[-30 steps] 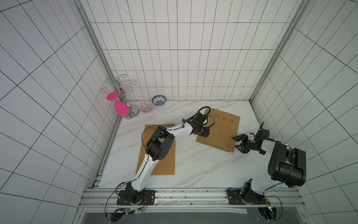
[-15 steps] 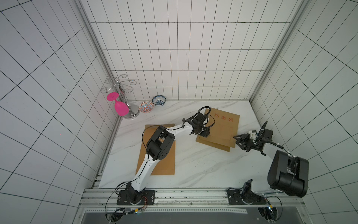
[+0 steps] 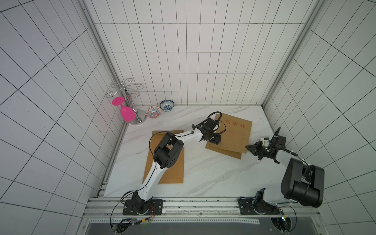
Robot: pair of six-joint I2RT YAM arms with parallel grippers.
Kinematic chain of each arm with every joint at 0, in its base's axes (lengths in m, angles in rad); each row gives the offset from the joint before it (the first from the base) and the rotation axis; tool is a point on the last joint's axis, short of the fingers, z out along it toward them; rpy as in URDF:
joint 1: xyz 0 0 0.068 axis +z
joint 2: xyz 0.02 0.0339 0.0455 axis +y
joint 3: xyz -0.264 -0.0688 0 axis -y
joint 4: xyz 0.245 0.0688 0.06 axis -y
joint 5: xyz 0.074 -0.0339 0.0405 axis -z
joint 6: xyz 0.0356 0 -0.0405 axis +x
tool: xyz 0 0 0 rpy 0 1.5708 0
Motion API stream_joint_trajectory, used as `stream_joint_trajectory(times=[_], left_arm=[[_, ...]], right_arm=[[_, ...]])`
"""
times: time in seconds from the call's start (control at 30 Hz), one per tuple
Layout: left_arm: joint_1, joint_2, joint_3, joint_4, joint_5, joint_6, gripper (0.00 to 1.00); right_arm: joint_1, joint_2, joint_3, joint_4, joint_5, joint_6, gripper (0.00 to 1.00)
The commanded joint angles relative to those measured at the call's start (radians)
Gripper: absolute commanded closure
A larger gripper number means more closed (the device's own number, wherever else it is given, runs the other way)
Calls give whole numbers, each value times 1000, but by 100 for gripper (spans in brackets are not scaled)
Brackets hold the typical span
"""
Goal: Open the file bag
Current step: Pick up the file bag from the file bag.
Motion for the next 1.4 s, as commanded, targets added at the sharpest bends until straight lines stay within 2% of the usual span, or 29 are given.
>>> stream_joint_trajectory(times=[0.0,0.1,0.27,0.37,0.5,0.7,0.9,1.13,1.23,1.3,1.37], left_arm=[[-2,-120,-50,15,-60,30,9],[-2,-275,-128,88,-96,63,3],[-29,-531,-328,233,-132,180,3],[-89,-659,-480,331,-193,304,3],[-202,-755,-655,477,-280,451,2],[-280,-729,-685,495,-298,526,2],[-322,-657,-643,483,-307,583,2],[-371,-529,-548,479,-397,666,2],[-396,-472,-508,484,-476,697,4],[-415,-435,-487,505,-591,722,8],[-420,-406,-469,526,-654,749,11]], right_arm=[[-7,-68,-19,-39,28,2,100],[-4,-140,-29,-44,54,45,100],[51,-294,-24,-67,147,154,100],[108,-367,10,-99,203,204,100],[171,-404,71,-141,240,251,100],[257,-403,123,-156,243,304,100],[293,-413,136,-157,237,344,100],[314,-444,150,-178,234,372,100],[324,-450,154,-184,229,382,100],[329,-454,157,-194,233,381,100],[335,-457,157,-201,234,379,100]])
